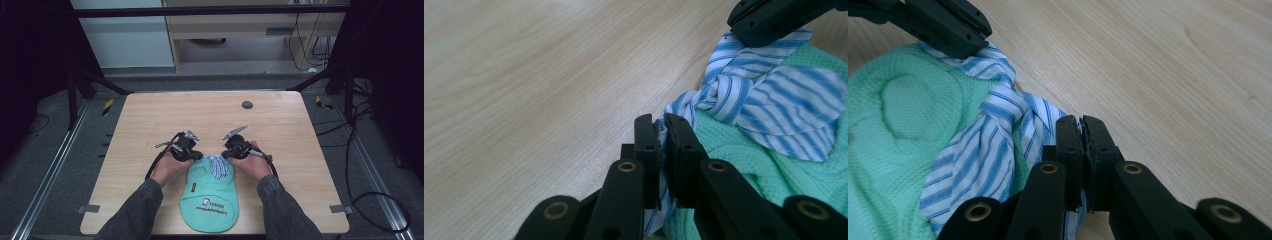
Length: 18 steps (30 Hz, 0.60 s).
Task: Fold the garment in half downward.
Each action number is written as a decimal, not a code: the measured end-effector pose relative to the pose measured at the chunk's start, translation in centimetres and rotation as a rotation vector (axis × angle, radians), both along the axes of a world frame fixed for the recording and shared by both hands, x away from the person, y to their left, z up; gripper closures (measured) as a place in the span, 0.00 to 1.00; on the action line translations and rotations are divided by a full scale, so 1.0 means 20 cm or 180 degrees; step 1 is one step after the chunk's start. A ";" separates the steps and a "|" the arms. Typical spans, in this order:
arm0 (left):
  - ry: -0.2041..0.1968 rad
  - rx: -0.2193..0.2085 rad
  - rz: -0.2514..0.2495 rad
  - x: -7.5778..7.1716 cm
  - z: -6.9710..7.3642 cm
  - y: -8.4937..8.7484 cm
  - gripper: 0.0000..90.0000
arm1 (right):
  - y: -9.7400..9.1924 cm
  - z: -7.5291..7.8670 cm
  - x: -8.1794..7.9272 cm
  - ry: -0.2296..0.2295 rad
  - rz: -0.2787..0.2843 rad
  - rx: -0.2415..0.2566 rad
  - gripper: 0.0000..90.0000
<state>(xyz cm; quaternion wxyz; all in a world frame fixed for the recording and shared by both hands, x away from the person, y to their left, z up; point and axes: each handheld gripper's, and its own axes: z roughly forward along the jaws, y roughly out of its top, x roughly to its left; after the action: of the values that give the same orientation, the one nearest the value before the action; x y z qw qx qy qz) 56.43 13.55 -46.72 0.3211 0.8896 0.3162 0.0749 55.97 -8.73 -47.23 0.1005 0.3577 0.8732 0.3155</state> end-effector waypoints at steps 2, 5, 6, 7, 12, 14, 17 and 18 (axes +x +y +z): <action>-0.0015 -0.0030 -0.0019 -0.01 0.03 0.01 0.94 | -0.01 0.03 -0.01 -0.0039 0.0035 0.0020 0.97; -0.0071 -0.0050 -0.0092 -0.02 0.06 0.02 0.94 | -0.02 0.07 -0.02 -0.0102 0.0124 0.0018 0.97; -0.0097 -0.0066 -0.0104 -0.02 0.07 0.02 0.94 | -0.02 0.08 -0.03 -0.0128 0.0156 0.0014 0.97; -0.0099 -0.0064 -0.0116 -0.02 0.08 0.02 0.94 | -0.02 0.10 -0.03 -0.0158 0.0164 0.0024 0.97; -0.0132 -0.0127 -0.0157 -0.03 0.12 0.04 0.94 | -0.03 0.16 -0.04 -0.0266 0.0280 0.0047 0.97; -0.0144 -0.0154 -0.0183 -0.03 0.13 0.04 0.94 | -0.03 0.18 -0.05 -0.0302 0.0327 0.0046 0.97; -0.0159 -0.0159 -0.0226 -0.03 0.15 0.05 0.94 | -0.04 0.19 -0.05 -0.0333 0.0367 0.0072 0.97; -0.0166 -0.0163 -0.0238 -0.02 0.16 0.05 0.94 | -0.05 0.19 -0.05 -0.0363 0.0374 0.0072 0.97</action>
<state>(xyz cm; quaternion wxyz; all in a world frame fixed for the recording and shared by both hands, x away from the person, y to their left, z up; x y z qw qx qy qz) 55.96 14.54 -43.60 0.3545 0.8900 0.2761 0.0778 54.87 -9.67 -43.40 0.1274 0.2884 0.8819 0.3505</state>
